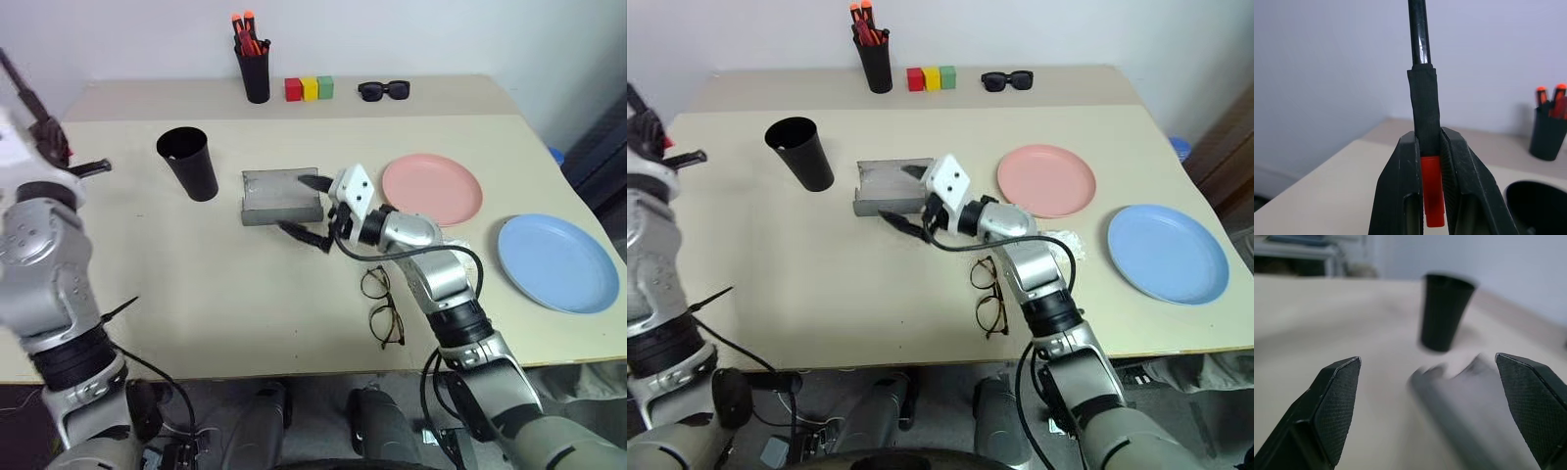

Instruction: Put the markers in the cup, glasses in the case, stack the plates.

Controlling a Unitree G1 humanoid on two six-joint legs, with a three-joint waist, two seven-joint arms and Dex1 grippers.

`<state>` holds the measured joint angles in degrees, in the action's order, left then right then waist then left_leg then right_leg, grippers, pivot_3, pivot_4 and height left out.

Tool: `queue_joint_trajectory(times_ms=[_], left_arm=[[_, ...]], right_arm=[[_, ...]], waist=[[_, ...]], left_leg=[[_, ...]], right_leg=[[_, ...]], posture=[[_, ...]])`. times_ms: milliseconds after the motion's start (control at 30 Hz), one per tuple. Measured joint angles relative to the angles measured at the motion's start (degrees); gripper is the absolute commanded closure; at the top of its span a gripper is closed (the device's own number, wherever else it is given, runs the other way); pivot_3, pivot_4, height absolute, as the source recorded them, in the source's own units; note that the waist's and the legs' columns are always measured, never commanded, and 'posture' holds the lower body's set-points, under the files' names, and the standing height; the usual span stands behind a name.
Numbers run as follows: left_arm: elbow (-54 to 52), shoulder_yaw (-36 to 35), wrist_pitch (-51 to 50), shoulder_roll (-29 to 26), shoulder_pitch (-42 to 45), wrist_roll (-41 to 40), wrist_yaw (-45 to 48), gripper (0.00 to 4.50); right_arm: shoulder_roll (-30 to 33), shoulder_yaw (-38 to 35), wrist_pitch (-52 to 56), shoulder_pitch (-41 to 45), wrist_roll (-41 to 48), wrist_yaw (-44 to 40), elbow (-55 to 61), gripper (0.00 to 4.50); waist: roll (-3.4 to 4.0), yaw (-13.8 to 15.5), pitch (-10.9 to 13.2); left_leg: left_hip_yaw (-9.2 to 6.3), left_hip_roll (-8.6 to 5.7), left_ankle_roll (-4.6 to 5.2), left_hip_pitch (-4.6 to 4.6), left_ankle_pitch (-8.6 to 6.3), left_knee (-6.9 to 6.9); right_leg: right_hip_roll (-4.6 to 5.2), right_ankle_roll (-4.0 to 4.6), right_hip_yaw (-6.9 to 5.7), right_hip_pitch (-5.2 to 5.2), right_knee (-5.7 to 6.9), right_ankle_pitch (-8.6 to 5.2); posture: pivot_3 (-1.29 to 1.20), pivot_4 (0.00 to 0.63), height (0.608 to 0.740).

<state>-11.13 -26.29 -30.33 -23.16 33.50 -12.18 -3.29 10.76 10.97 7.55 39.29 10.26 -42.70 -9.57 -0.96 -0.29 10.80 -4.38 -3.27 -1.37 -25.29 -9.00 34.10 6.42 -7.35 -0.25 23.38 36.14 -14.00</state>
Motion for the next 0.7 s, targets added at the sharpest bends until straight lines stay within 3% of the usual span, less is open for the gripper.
queue_joint_trajectory(times_ms=[133,367,700], left_arm=[[15.2,7.0,13.3,2.5,8.2,4.0,0.0,4.47],[37.2,11.3,28.8,3.2,15.6,6.9,1.6,4.47],[41.4,12.0,33.7,5.0,12.6,7.8,0.5,4.47]], right_arm=[[-2.0,-0.6,-1.9,1.2,-0.1,2.4,-2.0,0.00],[-2.3,-1.4,-2.6,1.2,-0.2,4.8,-1.9,0.00],[-1.8,-2.6,-1.4,-1.0,-0.3,7.5,0.5,0.00]], waist=[[-0.02,-0.3,0.0],[-0.02,-0.9,0.0],[-0.04,-0.6,0.0]], left_leg=[[0.05,-0.01,0.02,-0.01,0.01,0.01],[0.10,0.03,0.04,-0.01,0.02,-0.07],[0.05,0.01,0.05,-0.03,0.02,-0.01]], right_leg=[[0.00,-0.01,0.01,0.02,0.00,0.01],[-0.02,-0.03,0.01,0.11,0.10,0.01],[-0.01,-0.06,0.01,0.09,0.11,0.03]], posture=[[0.00,0.150,0.740],[0.00,0.150,0.740],[0.00,0.150,0.740]])
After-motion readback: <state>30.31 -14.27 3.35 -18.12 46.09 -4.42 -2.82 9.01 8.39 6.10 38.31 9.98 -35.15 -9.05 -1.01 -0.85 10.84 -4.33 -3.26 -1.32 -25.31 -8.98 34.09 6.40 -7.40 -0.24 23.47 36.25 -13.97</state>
